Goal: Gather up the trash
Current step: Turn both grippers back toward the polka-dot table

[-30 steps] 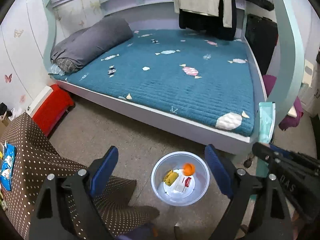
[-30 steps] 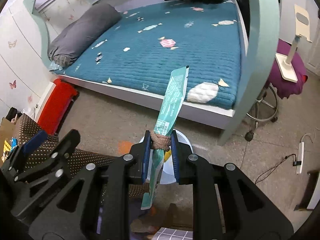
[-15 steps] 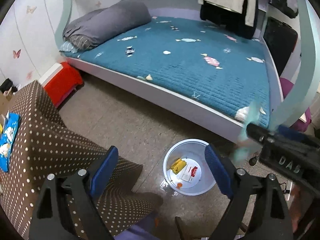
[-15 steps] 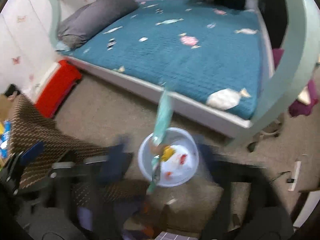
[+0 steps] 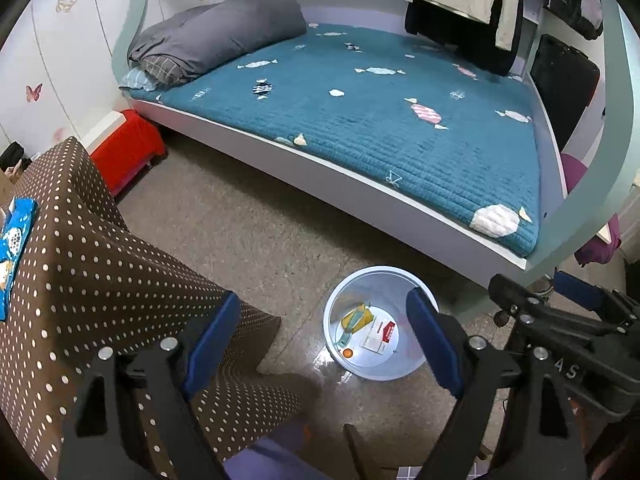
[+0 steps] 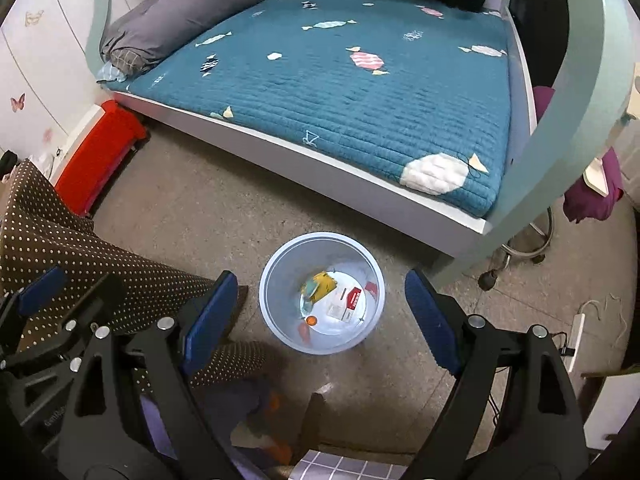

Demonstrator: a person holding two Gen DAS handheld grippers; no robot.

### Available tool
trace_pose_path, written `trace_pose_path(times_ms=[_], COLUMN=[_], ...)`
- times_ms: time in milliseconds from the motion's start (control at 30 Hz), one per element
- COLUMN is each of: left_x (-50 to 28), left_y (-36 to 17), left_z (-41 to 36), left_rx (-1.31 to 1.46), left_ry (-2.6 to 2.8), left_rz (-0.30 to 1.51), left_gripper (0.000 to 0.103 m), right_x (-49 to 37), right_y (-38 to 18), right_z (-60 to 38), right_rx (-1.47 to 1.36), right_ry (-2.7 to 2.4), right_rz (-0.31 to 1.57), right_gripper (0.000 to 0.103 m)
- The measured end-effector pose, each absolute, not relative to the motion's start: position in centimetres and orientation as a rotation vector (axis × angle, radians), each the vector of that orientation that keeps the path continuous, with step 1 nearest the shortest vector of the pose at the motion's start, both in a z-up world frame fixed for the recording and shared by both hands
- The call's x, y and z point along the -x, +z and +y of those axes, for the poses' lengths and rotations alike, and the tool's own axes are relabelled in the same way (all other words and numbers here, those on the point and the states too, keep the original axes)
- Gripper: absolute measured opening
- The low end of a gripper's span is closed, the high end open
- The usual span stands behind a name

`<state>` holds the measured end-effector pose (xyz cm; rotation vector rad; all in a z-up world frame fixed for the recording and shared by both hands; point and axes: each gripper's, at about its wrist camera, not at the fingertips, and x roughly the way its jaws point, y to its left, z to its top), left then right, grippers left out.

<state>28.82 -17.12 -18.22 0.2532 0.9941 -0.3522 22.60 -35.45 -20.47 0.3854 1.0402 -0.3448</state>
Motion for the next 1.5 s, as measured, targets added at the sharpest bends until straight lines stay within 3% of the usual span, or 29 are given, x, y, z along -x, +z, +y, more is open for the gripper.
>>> trace_pose_path(times_ms=[267,867,1500], left_x=[-28.0,-24.9,-23.5], left_y=[-17.2,-9.1,-3.1], left_z=[-16.1,-11.4,0.5], left_rx=[-0.243,-0.178,-0.047], left_ry=[-0.349,-0.328,-0.078], left_rz=[0.986,0.801,0.667], left_gripper=[0.083,0.083,0.083], right_x=[-21.5,-20.1,-23.7], right_y=[-19.3,-13.0,-7.1], right_z=[-35.1,-31.6,-19.6], right_rx=[-0.389,-0.379,-0.206], right_ry=[-0.359,-0.281,-0.042], right_rz=[1.026,0.894,0.807], right_gripper=[0.084,0.084,0.084])
